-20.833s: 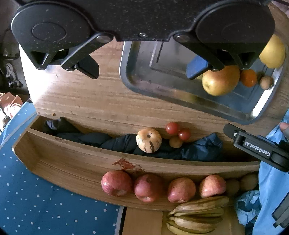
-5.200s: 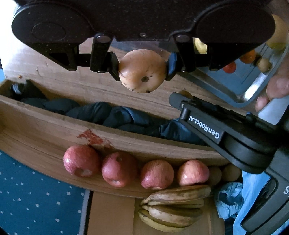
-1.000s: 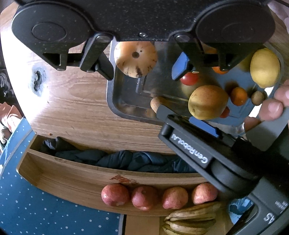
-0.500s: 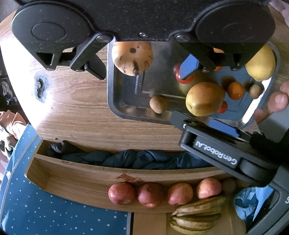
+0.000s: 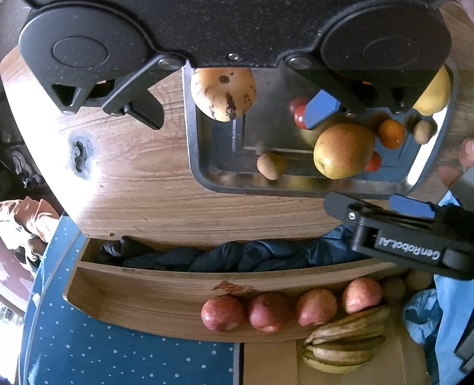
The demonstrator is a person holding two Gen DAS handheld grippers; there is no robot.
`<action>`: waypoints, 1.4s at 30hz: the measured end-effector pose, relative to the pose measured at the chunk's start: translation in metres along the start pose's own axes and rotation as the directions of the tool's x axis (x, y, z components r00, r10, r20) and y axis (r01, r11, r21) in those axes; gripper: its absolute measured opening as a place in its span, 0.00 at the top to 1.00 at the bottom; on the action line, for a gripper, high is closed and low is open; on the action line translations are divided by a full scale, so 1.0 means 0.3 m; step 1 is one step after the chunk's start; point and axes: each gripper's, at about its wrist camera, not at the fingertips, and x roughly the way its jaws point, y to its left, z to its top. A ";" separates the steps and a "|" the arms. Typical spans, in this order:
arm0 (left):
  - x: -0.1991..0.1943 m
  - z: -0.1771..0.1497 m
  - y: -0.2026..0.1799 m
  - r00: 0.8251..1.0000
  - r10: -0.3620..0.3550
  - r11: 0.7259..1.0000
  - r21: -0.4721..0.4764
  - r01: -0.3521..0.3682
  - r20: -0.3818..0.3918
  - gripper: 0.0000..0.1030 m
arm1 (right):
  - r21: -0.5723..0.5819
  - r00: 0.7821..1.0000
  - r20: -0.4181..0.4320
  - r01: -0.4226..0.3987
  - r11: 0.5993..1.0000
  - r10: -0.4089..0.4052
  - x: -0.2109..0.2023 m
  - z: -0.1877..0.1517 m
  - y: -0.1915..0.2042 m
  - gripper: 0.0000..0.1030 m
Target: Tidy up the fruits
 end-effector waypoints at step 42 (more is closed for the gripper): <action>-0.227 -0.196 0.087 0.976 0.111 0.994 -0.023 -0.109 0.189 0.00 | -0.034 0.988 0.151 0.031 0.999 -0.026 -0.197 -0.009 0.070 0.01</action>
